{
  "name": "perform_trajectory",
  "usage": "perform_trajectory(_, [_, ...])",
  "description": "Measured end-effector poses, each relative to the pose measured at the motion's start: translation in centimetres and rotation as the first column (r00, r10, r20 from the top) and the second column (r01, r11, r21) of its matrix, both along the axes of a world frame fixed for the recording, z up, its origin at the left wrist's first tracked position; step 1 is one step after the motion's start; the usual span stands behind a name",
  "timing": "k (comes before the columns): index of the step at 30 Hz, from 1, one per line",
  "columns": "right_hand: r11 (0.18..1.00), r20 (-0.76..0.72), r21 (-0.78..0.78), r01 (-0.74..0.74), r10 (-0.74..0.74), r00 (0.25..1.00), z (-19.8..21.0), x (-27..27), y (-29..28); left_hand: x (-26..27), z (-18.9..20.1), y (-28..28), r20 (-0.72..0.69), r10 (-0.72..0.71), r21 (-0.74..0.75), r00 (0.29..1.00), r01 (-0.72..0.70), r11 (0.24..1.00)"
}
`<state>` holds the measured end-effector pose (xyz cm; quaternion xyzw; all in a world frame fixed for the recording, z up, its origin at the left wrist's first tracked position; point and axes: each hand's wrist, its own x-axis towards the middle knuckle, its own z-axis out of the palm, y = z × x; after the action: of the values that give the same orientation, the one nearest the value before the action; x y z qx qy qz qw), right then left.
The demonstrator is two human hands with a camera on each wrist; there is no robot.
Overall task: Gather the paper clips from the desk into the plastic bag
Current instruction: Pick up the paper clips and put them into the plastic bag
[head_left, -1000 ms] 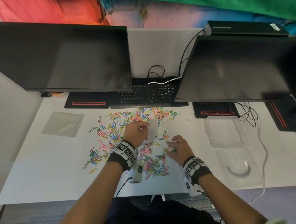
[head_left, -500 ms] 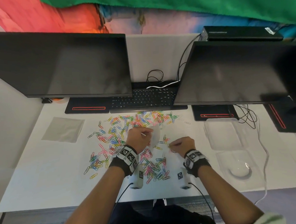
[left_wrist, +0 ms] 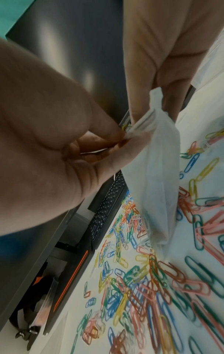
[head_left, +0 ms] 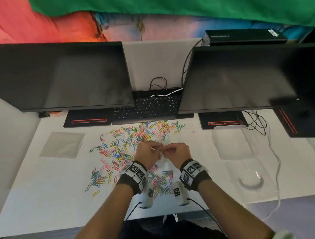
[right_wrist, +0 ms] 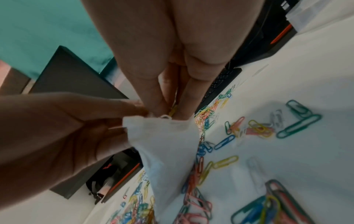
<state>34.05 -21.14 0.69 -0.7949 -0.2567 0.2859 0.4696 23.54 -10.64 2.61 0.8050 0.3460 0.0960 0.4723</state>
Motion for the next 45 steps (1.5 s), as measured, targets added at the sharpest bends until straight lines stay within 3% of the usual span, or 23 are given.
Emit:
perform_trajectory(7, [0.948,0.195,-0.163,-0.274,0.303,0.933,1.3,0.3,0.4,-0.6,0.4,0.5,0.013,0.077,-0.073,0.997,-0.076,0.994])
perform_trajectory(10, [0.972,0.182,-0.076,-0.224,0.235,0.955,2.1,1.9,-0.6,-1.0,0.8,1.3,-0.003,0.102,-0.077,0.995,-0.102,0.992])
perform_trajectory(13, [0.969,0.201,-0.223,-0.108,0.154,0.967,1.1,4.4,-2.8,-1.4,1.2,2.3,-0.002,0.110,-0.049,0.994,-0.110,0.993])
perform_trajectory(14, [0.931,0.180,-0.355,-0.085,0.157,0.971,0.1,5.4,-3.7,-1.5,1.4,2.6,-0.003,0.112,-0.041,0.994,-0.112,0.993])
perform_trajectory(16, [0.765,0.102,-0.631,-0.132,0.250,0.963,-1.8,6.2,-5.4,-1.9,1.7,3.1,0.002,0.123,-0.030,0.992,-0.123,0.992])
perform_trajectory(17, [0.703,0.067,-0.693,-0.160,0.285,0.956,-2.6,6.1,-5.9,-2.0,1.8,3.4,0.009,0.134,-0.026,0.991,-0.133,0.991])
perform_trajectory(18, [0.703,0.052,-0.690,-0.170,0.283,0.958,-3.4,5.8,-6.2,-2.1,1.9,3.6,0.015,0.146,-0.025,0.989,-0.146,0.989])
perform_trajectory(22, [0.877,0.146,-0.477,-0.062,0.149,0.978,-4.8,3.5,-4.7,-2.3,1.9,3.9,0.030,0.177,-0.036,0.984,-0.176,0.984])
perform_trajectory(26, [0.922,0.232,-0.379,-0.082,0.180,0.956,-5.1,2.7,-1.3,-2.5,1.8,3.7,0.012,0.166,-0.027,0.986,-0.166,0.986])
perform_trajectory(30, [0.872,0.328,-0.451,-0.191,0.360,0.873,-4.9,3.1,0.7,-2.6,1.7,3.8,0.005,0.175,-0.021,0.985,-0.175,0.984])
perform_trajectory(35, [0.731,0.407,-0.600,-0.326,0.629,0.663,-6.0,1.9,0.7,-2.8,1.4,3.8,0.022,0.190,-0.031,0.982,-0.189,0.981])
perform_trajectory(42, [0.577,0.282,-0.719,-0.388,0.752,0.595,-5.5,-1.1,-1.2,-3.0,1.1,3.8,0.019,0.180,-0.043,0.984,-0.179,0.983])
perform_trajectory(45, [0.560,0.311,-0.737,-0.378,0.778,0.546,-5.3,-2.1,-1.8,-3.0,1.1,3.9,0.018,0.177,-0.062,0.984,-0.175,0.983])
